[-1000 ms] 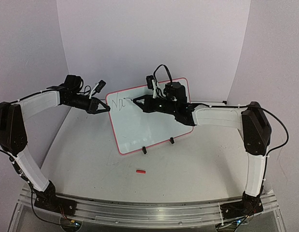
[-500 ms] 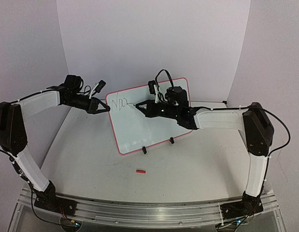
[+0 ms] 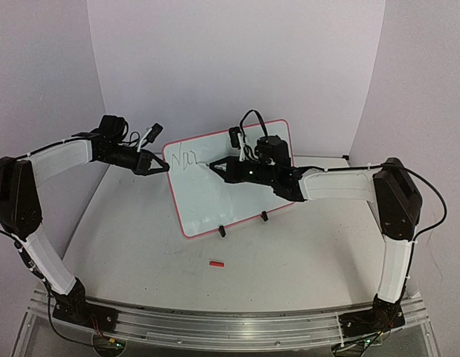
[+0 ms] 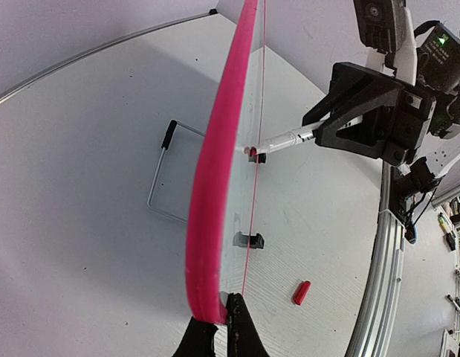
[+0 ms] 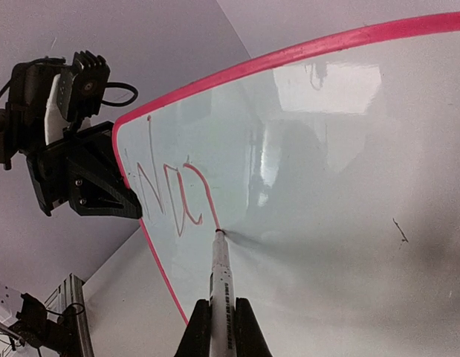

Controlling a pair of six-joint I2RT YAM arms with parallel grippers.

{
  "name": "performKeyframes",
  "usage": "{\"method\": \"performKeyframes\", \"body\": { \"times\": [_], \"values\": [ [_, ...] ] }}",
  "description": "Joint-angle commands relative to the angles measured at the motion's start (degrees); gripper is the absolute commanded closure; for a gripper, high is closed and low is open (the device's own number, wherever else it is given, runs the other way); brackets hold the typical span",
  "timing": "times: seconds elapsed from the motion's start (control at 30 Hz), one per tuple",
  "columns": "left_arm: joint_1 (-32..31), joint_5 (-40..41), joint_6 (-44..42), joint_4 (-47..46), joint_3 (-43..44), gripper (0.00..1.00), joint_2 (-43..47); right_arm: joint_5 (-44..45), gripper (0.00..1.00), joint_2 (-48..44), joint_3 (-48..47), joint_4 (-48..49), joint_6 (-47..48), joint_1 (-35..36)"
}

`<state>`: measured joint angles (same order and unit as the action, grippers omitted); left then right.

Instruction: Write a sentence on the whiteboard

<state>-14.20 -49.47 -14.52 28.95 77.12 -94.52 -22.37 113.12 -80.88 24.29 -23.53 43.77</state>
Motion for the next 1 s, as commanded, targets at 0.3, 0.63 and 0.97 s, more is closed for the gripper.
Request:
{"method": "performKeyframes", "body": {
  "times": [0.3, 0.63, 0.97],
  "values": [
    [-1.4, 2.2, -4.6, 1.3, 0.0, 1.0, 1.2, 4.3, 1.0, 0.1, -3.4, 4.6, -1.6, -0.7],
    [-1.5, 2.1, -4.7, 1.3, 0.0, 1.0, 1.3, 5.6, 1.0, 1.1, -3.8, 4.6, -2.2, -0.6],
    [-1.5, 2.3, -4.8, 1.4, 0.0, 1.0, 1.4, 9.5, 1.0, -0.5, -1.0, 4.7, -2.7, -0.7]
  ]
}}
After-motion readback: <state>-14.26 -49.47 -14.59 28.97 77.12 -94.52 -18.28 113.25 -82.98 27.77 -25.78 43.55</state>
